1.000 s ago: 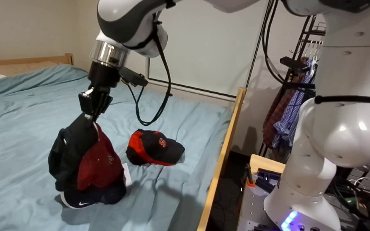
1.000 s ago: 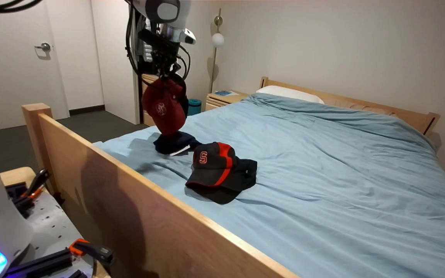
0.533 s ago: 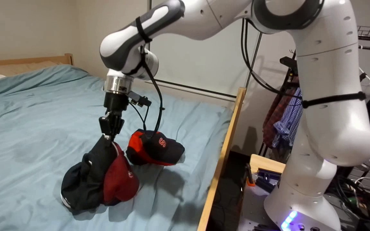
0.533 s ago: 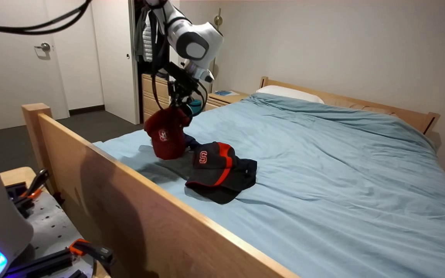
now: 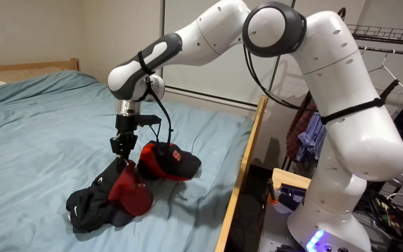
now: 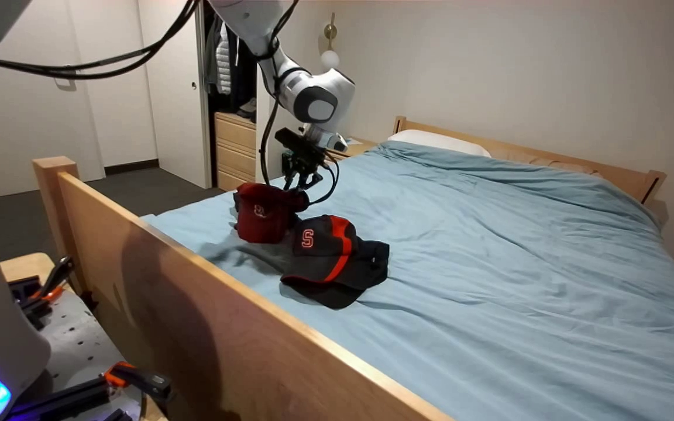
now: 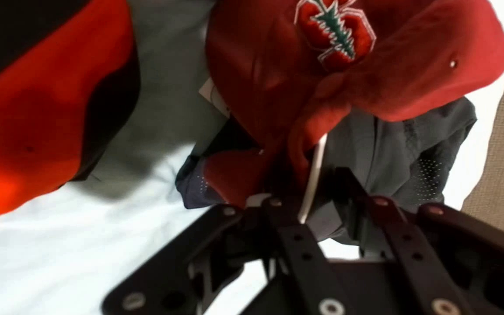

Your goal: Move the black and red caps to the left

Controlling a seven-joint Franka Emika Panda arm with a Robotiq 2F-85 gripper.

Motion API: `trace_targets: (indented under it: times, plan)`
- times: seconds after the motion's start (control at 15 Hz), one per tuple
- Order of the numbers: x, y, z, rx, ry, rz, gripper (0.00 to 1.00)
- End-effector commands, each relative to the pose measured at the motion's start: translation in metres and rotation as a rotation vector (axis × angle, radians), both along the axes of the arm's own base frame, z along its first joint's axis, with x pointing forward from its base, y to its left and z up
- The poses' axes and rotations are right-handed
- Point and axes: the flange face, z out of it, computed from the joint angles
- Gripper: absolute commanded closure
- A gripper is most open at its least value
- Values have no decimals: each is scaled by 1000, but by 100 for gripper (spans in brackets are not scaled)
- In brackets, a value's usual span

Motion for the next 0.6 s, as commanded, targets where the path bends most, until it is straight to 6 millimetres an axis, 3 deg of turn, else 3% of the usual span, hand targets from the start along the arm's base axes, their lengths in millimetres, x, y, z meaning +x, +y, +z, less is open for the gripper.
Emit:
trace_targets:
  times: [0.0, 0.33, 0.53]
  plan:
    - [5, 2, 26, -84, -58, -50, 34]
    - [-20, -22, 98, -216, -107, -230, 3]
    - [-58, -51, 124, -326, -8, -307, 0]
